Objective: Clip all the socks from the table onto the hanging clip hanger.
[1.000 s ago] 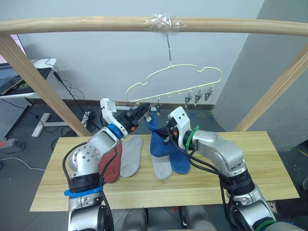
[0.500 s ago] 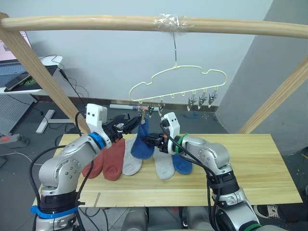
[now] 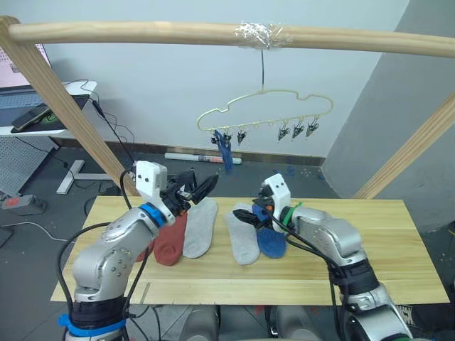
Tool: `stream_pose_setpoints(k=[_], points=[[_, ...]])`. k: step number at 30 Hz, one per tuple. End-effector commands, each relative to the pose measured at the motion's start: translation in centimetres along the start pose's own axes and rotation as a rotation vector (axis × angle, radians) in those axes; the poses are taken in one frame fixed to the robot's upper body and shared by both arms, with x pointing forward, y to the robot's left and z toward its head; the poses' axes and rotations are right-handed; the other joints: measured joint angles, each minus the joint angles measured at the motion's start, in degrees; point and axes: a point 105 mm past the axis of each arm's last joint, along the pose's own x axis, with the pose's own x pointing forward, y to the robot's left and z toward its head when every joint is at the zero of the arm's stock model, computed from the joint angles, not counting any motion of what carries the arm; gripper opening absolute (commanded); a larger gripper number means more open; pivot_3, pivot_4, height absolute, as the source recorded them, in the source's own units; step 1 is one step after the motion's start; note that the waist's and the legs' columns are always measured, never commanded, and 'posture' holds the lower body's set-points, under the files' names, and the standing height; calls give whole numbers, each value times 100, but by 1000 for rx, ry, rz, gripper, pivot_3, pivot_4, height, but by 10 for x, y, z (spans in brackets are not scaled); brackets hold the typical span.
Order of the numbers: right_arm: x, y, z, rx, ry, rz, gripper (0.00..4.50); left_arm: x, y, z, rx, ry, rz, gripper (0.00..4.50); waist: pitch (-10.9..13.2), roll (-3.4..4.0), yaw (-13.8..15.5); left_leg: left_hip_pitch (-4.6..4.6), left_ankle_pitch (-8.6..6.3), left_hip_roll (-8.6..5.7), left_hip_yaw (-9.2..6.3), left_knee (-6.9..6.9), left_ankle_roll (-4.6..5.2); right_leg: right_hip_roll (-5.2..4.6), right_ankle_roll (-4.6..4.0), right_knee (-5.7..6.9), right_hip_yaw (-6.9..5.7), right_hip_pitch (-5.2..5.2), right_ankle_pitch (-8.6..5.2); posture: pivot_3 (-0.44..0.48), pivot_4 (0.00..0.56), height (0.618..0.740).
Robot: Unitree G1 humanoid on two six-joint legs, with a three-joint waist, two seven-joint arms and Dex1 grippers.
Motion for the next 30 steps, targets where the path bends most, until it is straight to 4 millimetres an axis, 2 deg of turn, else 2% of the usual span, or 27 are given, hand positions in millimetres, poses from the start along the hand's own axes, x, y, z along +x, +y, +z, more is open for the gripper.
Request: stream_pose_setpoints(k=[1, 4, 6, 10, 14, 19, 30], points=[[-19, 4, 23, -71, -90, 11, 4471, 10, -8, 8, 76, -69, -6, 4500, 0, 0, 4, 0, 0, 0, -1, 0, 0, 0, 0, 0, -1, 1, 0, -42, 146, 740], [-37, -1, 35, -117, -146, -27, 4500, 18, -18, 7, 101, -108, -29, 3942, 0, 1, 0, 0, 0, 0, 0, 0, 0, 0, 1, 0, 0, 1, 0, -61, 151, 740], [-51, -3, 43, -167, -181, -47, 4500, 23, -23, 6, 122, -127, -25, 3398, 1, 1, -4, -2, 0, 1, 0, 0, 0, 1, 1, -3, -1, 1, -1, -80, 154, 740], [-65, -5, 55, -216, -241, -75, 4500, 31, -25, 3, 159, -148, -4, 2176, 1, 1, -40, -6, 0, 0, 1, 0, 1, 0, 2, -5, 0, 0, -1, -97, 162, 740], [-69, -5, 62, -266, -294, -91, 4500, 43, -23, 2, 181, -168, 23, 2176, 1, 1, -56, -6, 0, -1, 0, 4, 1, 1, 2, -3, -3, 2, 0, -105, 163, 740], [-73, 8, 86, -281, -411, -39, 4500, 57, -13, -3, 173, -185, 81, 2176, 1, 1, -114, -6, 0, -1, 1, 6, 1, 1, 3, -3, -3, 2, 0, -115, 170, 740], [-81, 22, 104, -288, -507, 28, 4500, 73, 5, -6, 132, -237, 191, 2176, 2, 1, -147, -9, 0, -1, -2, 7, 2, 1, 4, -2, -5, 2, 0, -150, 179, 740]])
